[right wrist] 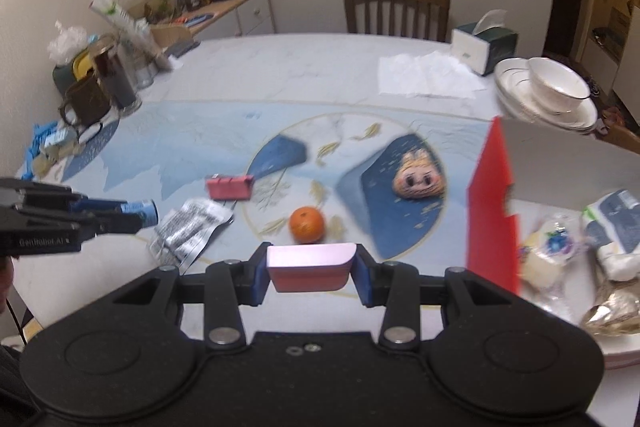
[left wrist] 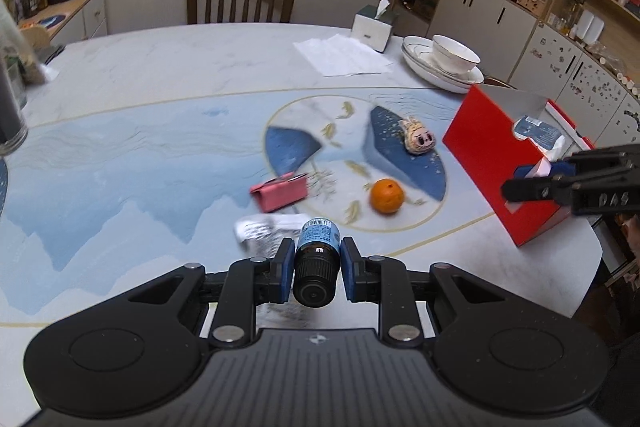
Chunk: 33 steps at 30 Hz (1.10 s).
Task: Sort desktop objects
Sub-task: 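Carry the dropper bottle and pink eraser with both grippers into the red box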
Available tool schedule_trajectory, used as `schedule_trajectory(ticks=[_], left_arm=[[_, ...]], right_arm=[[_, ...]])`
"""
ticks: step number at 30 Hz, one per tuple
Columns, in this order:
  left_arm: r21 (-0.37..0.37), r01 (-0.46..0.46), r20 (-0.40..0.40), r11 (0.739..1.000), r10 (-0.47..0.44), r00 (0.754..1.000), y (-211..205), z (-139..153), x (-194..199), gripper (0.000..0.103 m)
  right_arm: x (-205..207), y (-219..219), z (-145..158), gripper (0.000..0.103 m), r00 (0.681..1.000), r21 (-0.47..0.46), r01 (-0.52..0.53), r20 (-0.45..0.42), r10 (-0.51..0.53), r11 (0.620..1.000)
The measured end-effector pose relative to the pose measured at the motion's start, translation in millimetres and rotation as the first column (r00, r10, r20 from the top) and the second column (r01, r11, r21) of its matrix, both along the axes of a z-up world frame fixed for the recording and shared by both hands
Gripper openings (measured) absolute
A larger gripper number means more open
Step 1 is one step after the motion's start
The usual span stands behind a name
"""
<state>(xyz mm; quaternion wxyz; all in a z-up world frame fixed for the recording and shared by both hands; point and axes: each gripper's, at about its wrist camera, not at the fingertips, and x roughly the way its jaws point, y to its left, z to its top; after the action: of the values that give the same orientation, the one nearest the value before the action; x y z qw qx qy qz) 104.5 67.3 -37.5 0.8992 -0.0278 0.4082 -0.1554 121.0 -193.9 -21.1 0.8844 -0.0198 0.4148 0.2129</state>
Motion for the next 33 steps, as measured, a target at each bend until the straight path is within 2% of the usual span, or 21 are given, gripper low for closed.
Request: schedule_trajectory(ticks=[11,24,33], left_arm=[[-0.011,0.023,0.044,1.0,-0.022,0.999,-57.6,18.2,7.3,0.023],[-0.019,0.112,0.088,0.994,-0.11,0.99,-144.9,35.5,28.9,0.023],[-0.024,0.208,0.128,0.978,-0.204,0.971,-206.8,49.6,45.0,0.023]], right_arm=[[12.9,-74.5,23.6,0.04,0.997,-0.024,0.054,0.057,-0.052,0.998],[19.5,-150.7,16.2,0.04,0.993,-0.024,0.105,0.05,-0.103,0.994],[20.9,-192.4,9.7,0.04,0.989,-0.028,0.142,0.041,-0.14,0.99]])
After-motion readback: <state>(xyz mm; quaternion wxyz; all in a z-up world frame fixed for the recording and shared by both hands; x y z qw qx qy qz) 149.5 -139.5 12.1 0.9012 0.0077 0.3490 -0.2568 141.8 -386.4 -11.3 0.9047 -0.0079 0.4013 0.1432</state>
